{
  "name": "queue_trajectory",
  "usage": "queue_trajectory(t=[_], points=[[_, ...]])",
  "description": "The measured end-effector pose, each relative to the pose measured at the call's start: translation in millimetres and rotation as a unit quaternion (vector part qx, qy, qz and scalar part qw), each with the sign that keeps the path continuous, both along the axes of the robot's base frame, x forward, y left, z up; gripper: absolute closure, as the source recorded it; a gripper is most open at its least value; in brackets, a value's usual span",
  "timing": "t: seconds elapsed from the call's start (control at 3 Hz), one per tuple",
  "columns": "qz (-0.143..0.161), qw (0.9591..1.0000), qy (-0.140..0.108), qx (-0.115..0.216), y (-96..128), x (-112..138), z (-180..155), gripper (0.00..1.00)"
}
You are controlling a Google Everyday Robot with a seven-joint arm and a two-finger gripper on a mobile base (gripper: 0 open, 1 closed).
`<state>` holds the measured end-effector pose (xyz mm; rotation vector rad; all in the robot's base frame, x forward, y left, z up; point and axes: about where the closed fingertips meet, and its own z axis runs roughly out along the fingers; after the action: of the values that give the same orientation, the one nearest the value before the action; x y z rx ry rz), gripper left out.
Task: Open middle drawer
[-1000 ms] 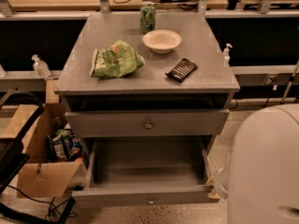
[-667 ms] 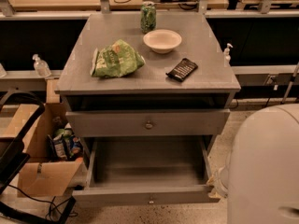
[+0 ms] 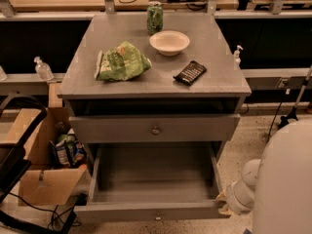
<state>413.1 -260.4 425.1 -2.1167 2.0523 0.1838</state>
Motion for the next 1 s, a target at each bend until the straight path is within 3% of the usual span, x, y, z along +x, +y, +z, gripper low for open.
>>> queue_trajectory(t=[1.0], points=[[0.0, 1.0, 0.0, 0.0, 0.0, 0.0, 0.7, 0.96]])
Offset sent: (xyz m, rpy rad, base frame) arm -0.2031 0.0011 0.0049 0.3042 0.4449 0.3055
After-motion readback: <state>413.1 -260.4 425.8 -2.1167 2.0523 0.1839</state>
